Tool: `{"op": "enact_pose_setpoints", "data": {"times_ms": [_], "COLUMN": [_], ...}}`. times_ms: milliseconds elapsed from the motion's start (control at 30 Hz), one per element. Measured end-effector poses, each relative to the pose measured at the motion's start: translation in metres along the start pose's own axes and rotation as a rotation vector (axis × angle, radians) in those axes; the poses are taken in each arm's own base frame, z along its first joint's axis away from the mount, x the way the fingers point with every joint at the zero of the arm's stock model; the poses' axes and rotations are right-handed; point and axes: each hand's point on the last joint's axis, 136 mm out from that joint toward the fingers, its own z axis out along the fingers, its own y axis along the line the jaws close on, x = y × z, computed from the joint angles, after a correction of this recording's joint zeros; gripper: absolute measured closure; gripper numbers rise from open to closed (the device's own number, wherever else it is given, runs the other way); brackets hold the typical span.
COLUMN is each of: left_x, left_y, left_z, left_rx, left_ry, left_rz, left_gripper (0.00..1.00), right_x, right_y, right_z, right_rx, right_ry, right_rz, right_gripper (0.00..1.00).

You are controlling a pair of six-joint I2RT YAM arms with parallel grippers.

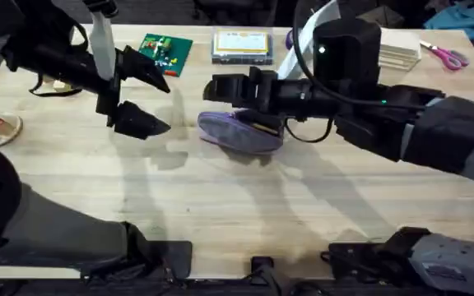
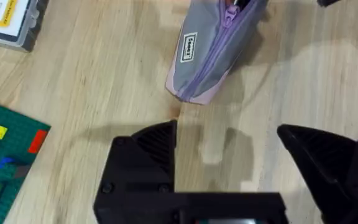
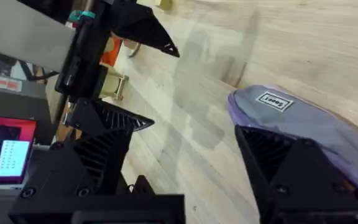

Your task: Unzip the bag, pick up the pens from the table one at a time and place them inside, then zip the bag closed.

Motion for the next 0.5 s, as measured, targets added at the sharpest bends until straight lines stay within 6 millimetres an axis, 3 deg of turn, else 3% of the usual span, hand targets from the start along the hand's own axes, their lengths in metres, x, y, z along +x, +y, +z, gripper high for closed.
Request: {"op": "enact_pose_setpoints", "data": {"times_ms": [233,367,500], "left_x": [0.000,0.000,0.000], "left_y": [0.000,0.000,0.000], "left_z": [0.000,0.000,0.000], "left_rx": [0.000,0.000,0.000], "left_ry": [0.000,0.000,0.000], "left_rz": [0.000,0.000,0.000], "left_gripper": [0.007,0.007,0.007], "right_x": [0.002,0.021,0.026], "right_y": [-0.002,-0.020,-0.029], "right_z": [0.000,-0.006,-0.013], "right_rx": [0.008,0.097,0.157], "right_ry": [0.008,0.074,0.080], "right_rz": [-0.023,0.025,0.041], "right_gripper": [0.005,0.004,0.004]}}
